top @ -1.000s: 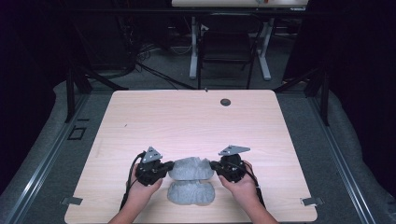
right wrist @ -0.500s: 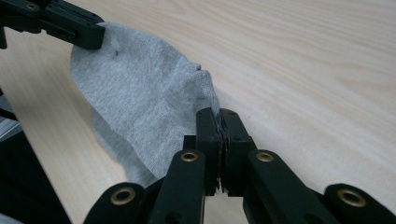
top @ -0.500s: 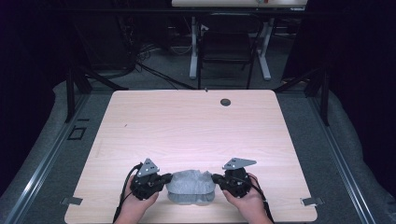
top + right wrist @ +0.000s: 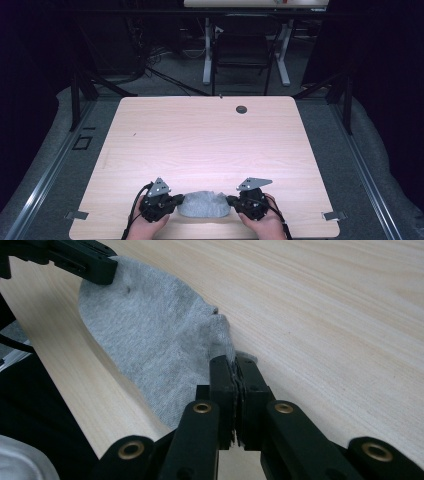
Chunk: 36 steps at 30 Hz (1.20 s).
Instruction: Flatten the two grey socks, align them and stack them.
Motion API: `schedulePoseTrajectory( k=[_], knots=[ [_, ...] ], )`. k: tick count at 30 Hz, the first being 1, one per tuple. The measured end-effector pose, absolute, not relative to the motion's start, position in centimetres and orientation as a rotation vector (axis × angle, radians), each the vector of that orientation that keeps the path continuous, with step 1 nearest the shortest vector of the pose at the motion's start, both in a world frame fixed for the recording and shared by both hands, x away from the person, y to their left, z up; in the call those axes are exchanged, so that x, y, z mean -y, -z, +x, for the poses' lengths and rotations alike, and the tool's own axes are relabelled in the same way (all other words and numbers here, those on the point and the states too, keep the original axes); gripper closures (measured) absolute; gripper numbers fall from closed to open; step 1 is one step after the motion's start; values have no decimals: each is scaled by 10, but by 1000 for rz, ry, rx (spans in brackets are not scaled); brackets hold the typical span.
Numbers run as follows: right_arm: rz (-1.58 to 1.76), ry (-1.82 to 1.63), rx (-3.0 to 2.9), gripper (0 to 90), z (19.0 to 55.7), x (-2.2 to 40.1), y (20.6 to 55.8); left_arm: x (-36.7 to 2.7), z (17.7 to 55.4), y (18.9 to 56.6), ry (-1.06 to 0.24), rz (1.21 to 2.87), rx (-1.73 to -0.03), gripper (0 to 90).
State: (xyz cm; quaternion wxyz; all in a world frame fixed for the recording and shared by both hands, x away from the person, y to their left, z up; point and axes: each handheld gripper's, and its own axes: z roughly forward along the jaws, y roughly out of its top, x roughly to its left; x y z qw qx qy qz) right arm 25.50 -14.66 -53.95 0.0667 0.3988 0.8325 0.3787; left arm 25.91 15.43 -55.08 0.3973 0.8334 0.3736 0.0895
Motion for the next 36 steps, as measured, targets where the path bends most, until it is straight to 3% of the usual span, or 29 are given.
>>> schedulePoseTrajectory(
  k=[14, 23, 36],
  knots=[
    [1214, -1079, -2522, 860, 263, 143, 556, -153, 265, 566, -217, 2117, -979, 855],
    [1184, -1168, -2454, 790, 258, 149, 544, -157, 260, 550, -239, 2027, -933, 780],
    [1064, -1158, -2536, 674, 258, 130, 558, -144, 254, 560, -218, 2108, -866, 652]
  ],
)
